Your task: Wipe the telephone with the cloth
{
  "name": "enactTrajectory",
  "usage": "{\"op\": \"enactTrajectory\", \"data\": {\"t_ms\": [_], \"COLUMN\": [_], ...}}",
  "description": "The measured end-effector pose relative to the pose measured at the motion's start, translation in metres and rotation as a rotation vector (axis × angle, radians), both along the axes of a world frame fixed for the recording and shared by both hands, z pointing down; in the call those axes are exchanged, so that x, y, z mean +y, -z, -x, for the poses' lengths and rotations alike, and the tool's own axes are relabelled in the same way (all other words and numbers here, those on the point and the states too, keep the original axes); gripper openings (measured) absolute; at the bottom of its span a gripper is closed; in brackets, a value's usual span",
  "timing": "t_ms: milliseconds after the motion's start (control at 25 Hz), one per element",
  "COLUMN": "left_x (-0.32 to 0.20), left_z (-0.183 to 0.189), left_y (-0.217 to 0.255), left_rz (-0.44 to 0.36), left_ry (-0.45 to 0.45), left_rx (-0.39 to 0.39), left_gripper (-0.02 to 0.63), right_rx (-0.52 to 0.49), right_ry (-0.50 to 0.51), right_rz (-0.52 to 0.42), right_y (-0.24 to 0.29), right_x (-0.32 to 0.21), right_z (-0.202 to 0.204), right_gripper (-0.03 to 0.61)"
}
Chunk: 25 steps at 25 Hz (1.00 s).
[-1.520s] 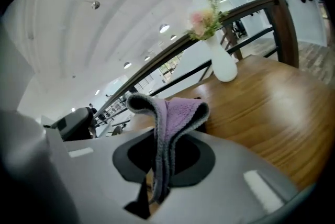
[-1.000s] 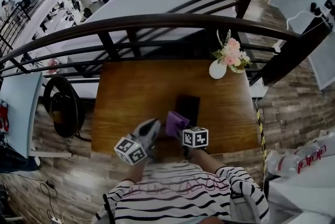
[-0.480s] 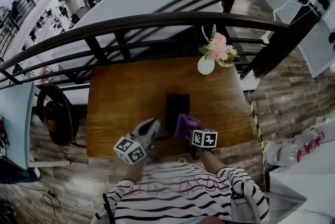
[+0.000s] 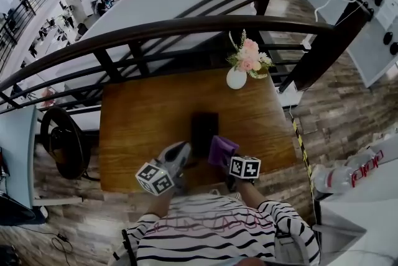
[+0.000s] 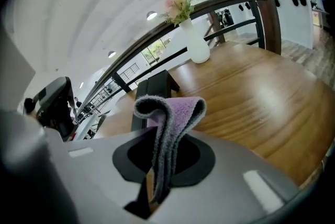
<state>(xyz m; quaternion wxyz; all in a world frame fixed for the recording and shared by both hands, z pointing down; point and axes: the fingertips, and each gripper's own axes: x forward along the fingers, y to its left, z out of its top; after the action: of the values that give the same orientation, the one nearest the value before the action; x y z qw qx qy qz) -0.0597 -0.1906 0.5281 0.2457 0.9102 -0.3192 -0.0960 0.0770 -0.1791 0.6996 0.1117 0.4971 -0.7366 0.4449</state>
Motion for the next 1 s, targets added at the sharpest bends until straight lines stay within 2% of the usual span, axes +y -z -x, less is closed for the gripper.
{"op": "enactTrajectory", "data": {"t_ms": [240,560,1000], "left_x": [-0.002,-0.003,0.003], "left_z": [0.012,0.032,0.051], "left_y": [0.003,0.016,0.026], "left_rz": [-0.012,-0.036,-0.057], "left_ry": [0.037,0.100,0.159], "left_rx": [-0.004,-0.001,-0.004], "left_gripper": [0.000,0.000,0.000], "right_rx": [-0.060,-0.145,-0.197], "right_ry": [-0.025,-0.011,0.029], "right_rz": [-0.110,-0.267,-0.335], "right_y": [0.048,0.119,0.159], "right_x": [-0.014,-0.026,-0.022], "right_z": [0.000,0.012,0.030], "right_gripper": [0.037,0.037,0.037]}}
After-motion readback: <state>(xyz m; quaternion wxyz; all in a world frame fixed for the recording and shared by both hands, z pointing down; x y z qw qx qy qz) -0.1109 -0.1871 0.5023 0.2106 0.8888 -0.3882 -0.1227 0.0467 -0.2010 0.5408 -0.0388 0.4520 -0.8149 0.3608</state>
